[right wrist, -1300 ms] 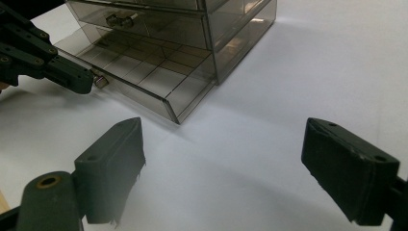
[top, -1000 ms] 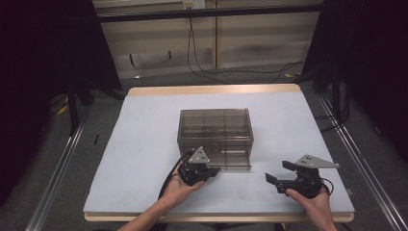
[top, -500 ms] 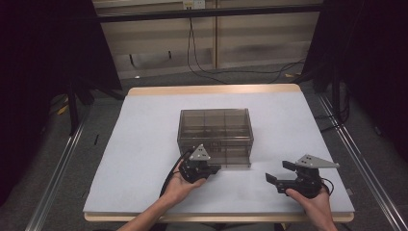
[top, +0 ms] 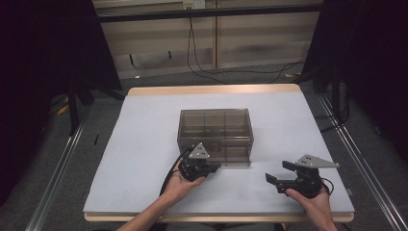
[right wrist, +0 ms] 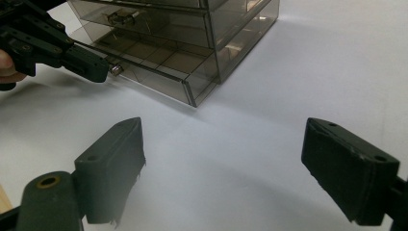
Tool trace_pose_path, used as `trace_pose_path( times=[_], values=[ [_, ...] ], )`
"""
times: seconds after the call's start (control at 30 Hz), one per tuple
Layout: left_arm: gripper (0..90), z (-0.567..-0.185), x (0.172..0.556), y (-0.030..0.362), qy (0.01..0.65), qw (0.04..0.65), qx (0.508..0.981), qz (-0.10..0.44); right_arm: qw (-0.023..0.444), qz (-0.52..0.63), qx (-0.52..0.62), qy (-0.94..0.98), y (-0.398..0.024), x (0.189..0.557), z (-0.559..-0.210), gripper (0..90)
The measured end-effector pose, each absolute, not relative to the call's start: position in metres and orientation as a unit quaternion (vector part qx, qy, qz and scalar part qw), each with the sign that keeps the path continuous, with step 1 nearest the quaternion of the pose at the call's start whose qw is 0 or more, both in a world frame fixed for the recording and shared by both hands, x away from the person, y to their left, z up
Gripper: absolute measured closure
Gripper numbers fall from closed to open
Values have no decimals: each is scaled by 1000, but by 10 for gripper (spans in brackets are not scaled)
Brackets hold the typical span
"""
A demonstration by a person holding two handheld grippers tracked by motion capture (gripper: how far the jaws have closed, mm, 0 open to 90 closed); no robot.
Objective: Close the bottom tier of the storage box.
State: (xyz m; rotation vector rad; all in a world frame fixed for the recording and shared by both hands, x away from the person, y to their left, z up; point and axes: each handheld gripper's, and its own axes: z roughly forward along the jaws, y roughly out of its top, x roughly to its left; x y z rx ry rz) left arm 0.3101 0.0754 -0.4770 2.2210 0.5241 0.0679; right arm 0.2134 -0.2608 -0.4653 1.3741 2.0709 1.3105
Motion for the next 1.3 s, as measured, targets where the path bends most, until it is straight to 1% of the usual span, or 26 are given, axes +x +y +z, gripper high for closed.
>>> trace_pose_path(
  times=[0.43, 0.8, 1.03, 1.3],
  values=[
    [900, -476, 314, 73, 221, 414, 882, 32, 166, 461, 482, 727, -261, 213, -465, 145],
    [900, -477, 315, 70, 236, 416, 877, 48, 162, 458, 481, 730, -261, 213, -466, 145],
    [900, -477, 317, 71, 235, 416, 877, 47, 162, 457, 481, 730, -259, 213, -466, 145],
    [900, -477, 320, 68, 238, 414, 877, 62, 161, 456, 481, 732, -259, 213, -466, 145]
  ],
)
